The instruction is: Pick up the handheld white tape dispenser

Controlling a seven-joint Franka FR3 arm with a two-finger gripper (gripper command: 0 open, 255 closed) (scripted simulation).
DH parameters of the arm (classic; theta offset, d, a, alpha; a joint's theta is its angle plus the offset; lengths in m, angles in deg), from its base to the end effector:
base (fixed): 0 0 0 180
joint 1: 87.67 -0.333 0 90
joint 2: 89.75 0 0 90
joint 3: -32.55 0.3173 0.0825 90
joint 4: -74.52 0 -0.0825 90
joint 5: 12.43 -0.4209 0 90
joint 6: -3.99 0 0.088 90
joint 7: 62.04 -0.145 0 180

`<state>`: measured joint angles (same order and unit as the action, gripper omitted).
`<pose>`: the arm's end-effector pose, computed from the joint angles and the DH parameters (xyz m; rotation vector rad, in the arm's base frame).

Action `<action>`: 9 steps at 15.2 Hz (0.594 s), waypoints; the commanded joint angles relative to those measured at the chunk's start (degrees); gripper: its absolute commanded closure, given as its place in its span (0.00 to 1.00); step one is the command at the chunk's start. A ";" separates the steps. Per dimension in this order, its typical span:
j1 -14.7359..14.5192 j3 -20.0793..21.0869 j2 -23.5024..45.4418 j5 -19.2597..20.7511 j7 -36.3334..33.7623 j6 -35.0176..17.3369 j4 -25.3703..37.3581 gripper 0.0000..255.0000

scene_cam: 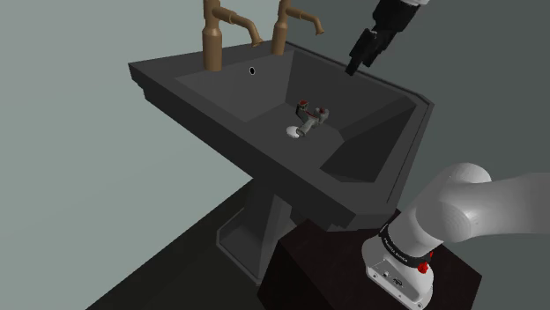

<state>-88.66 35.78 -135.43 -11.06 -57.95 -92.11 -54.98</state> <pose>0.3562 0.0285 0.6177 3.0519 0.2023 0.3271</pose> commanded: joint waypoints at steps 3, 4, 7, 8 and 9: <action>0.33 -1.33 1.26 0.68 1.48 -3.42 -2.19 0.00; 0.51 -1.99 2.02 1.01 2.21 -5.14 -3.17 0.00; 1.05 -3.99 4.75 1.95 4.39 -10.35 -5.68 0.00; 1.24 -4.66 5.83 2.24 5.12 -12.10 -6.36 0.00; 1.42 -5.33 6.98 2.51 5.84 -13.86 -6.97 0.00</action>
<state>-87.43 31.14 -129.81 -8.85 -52.89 -104.22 -61.64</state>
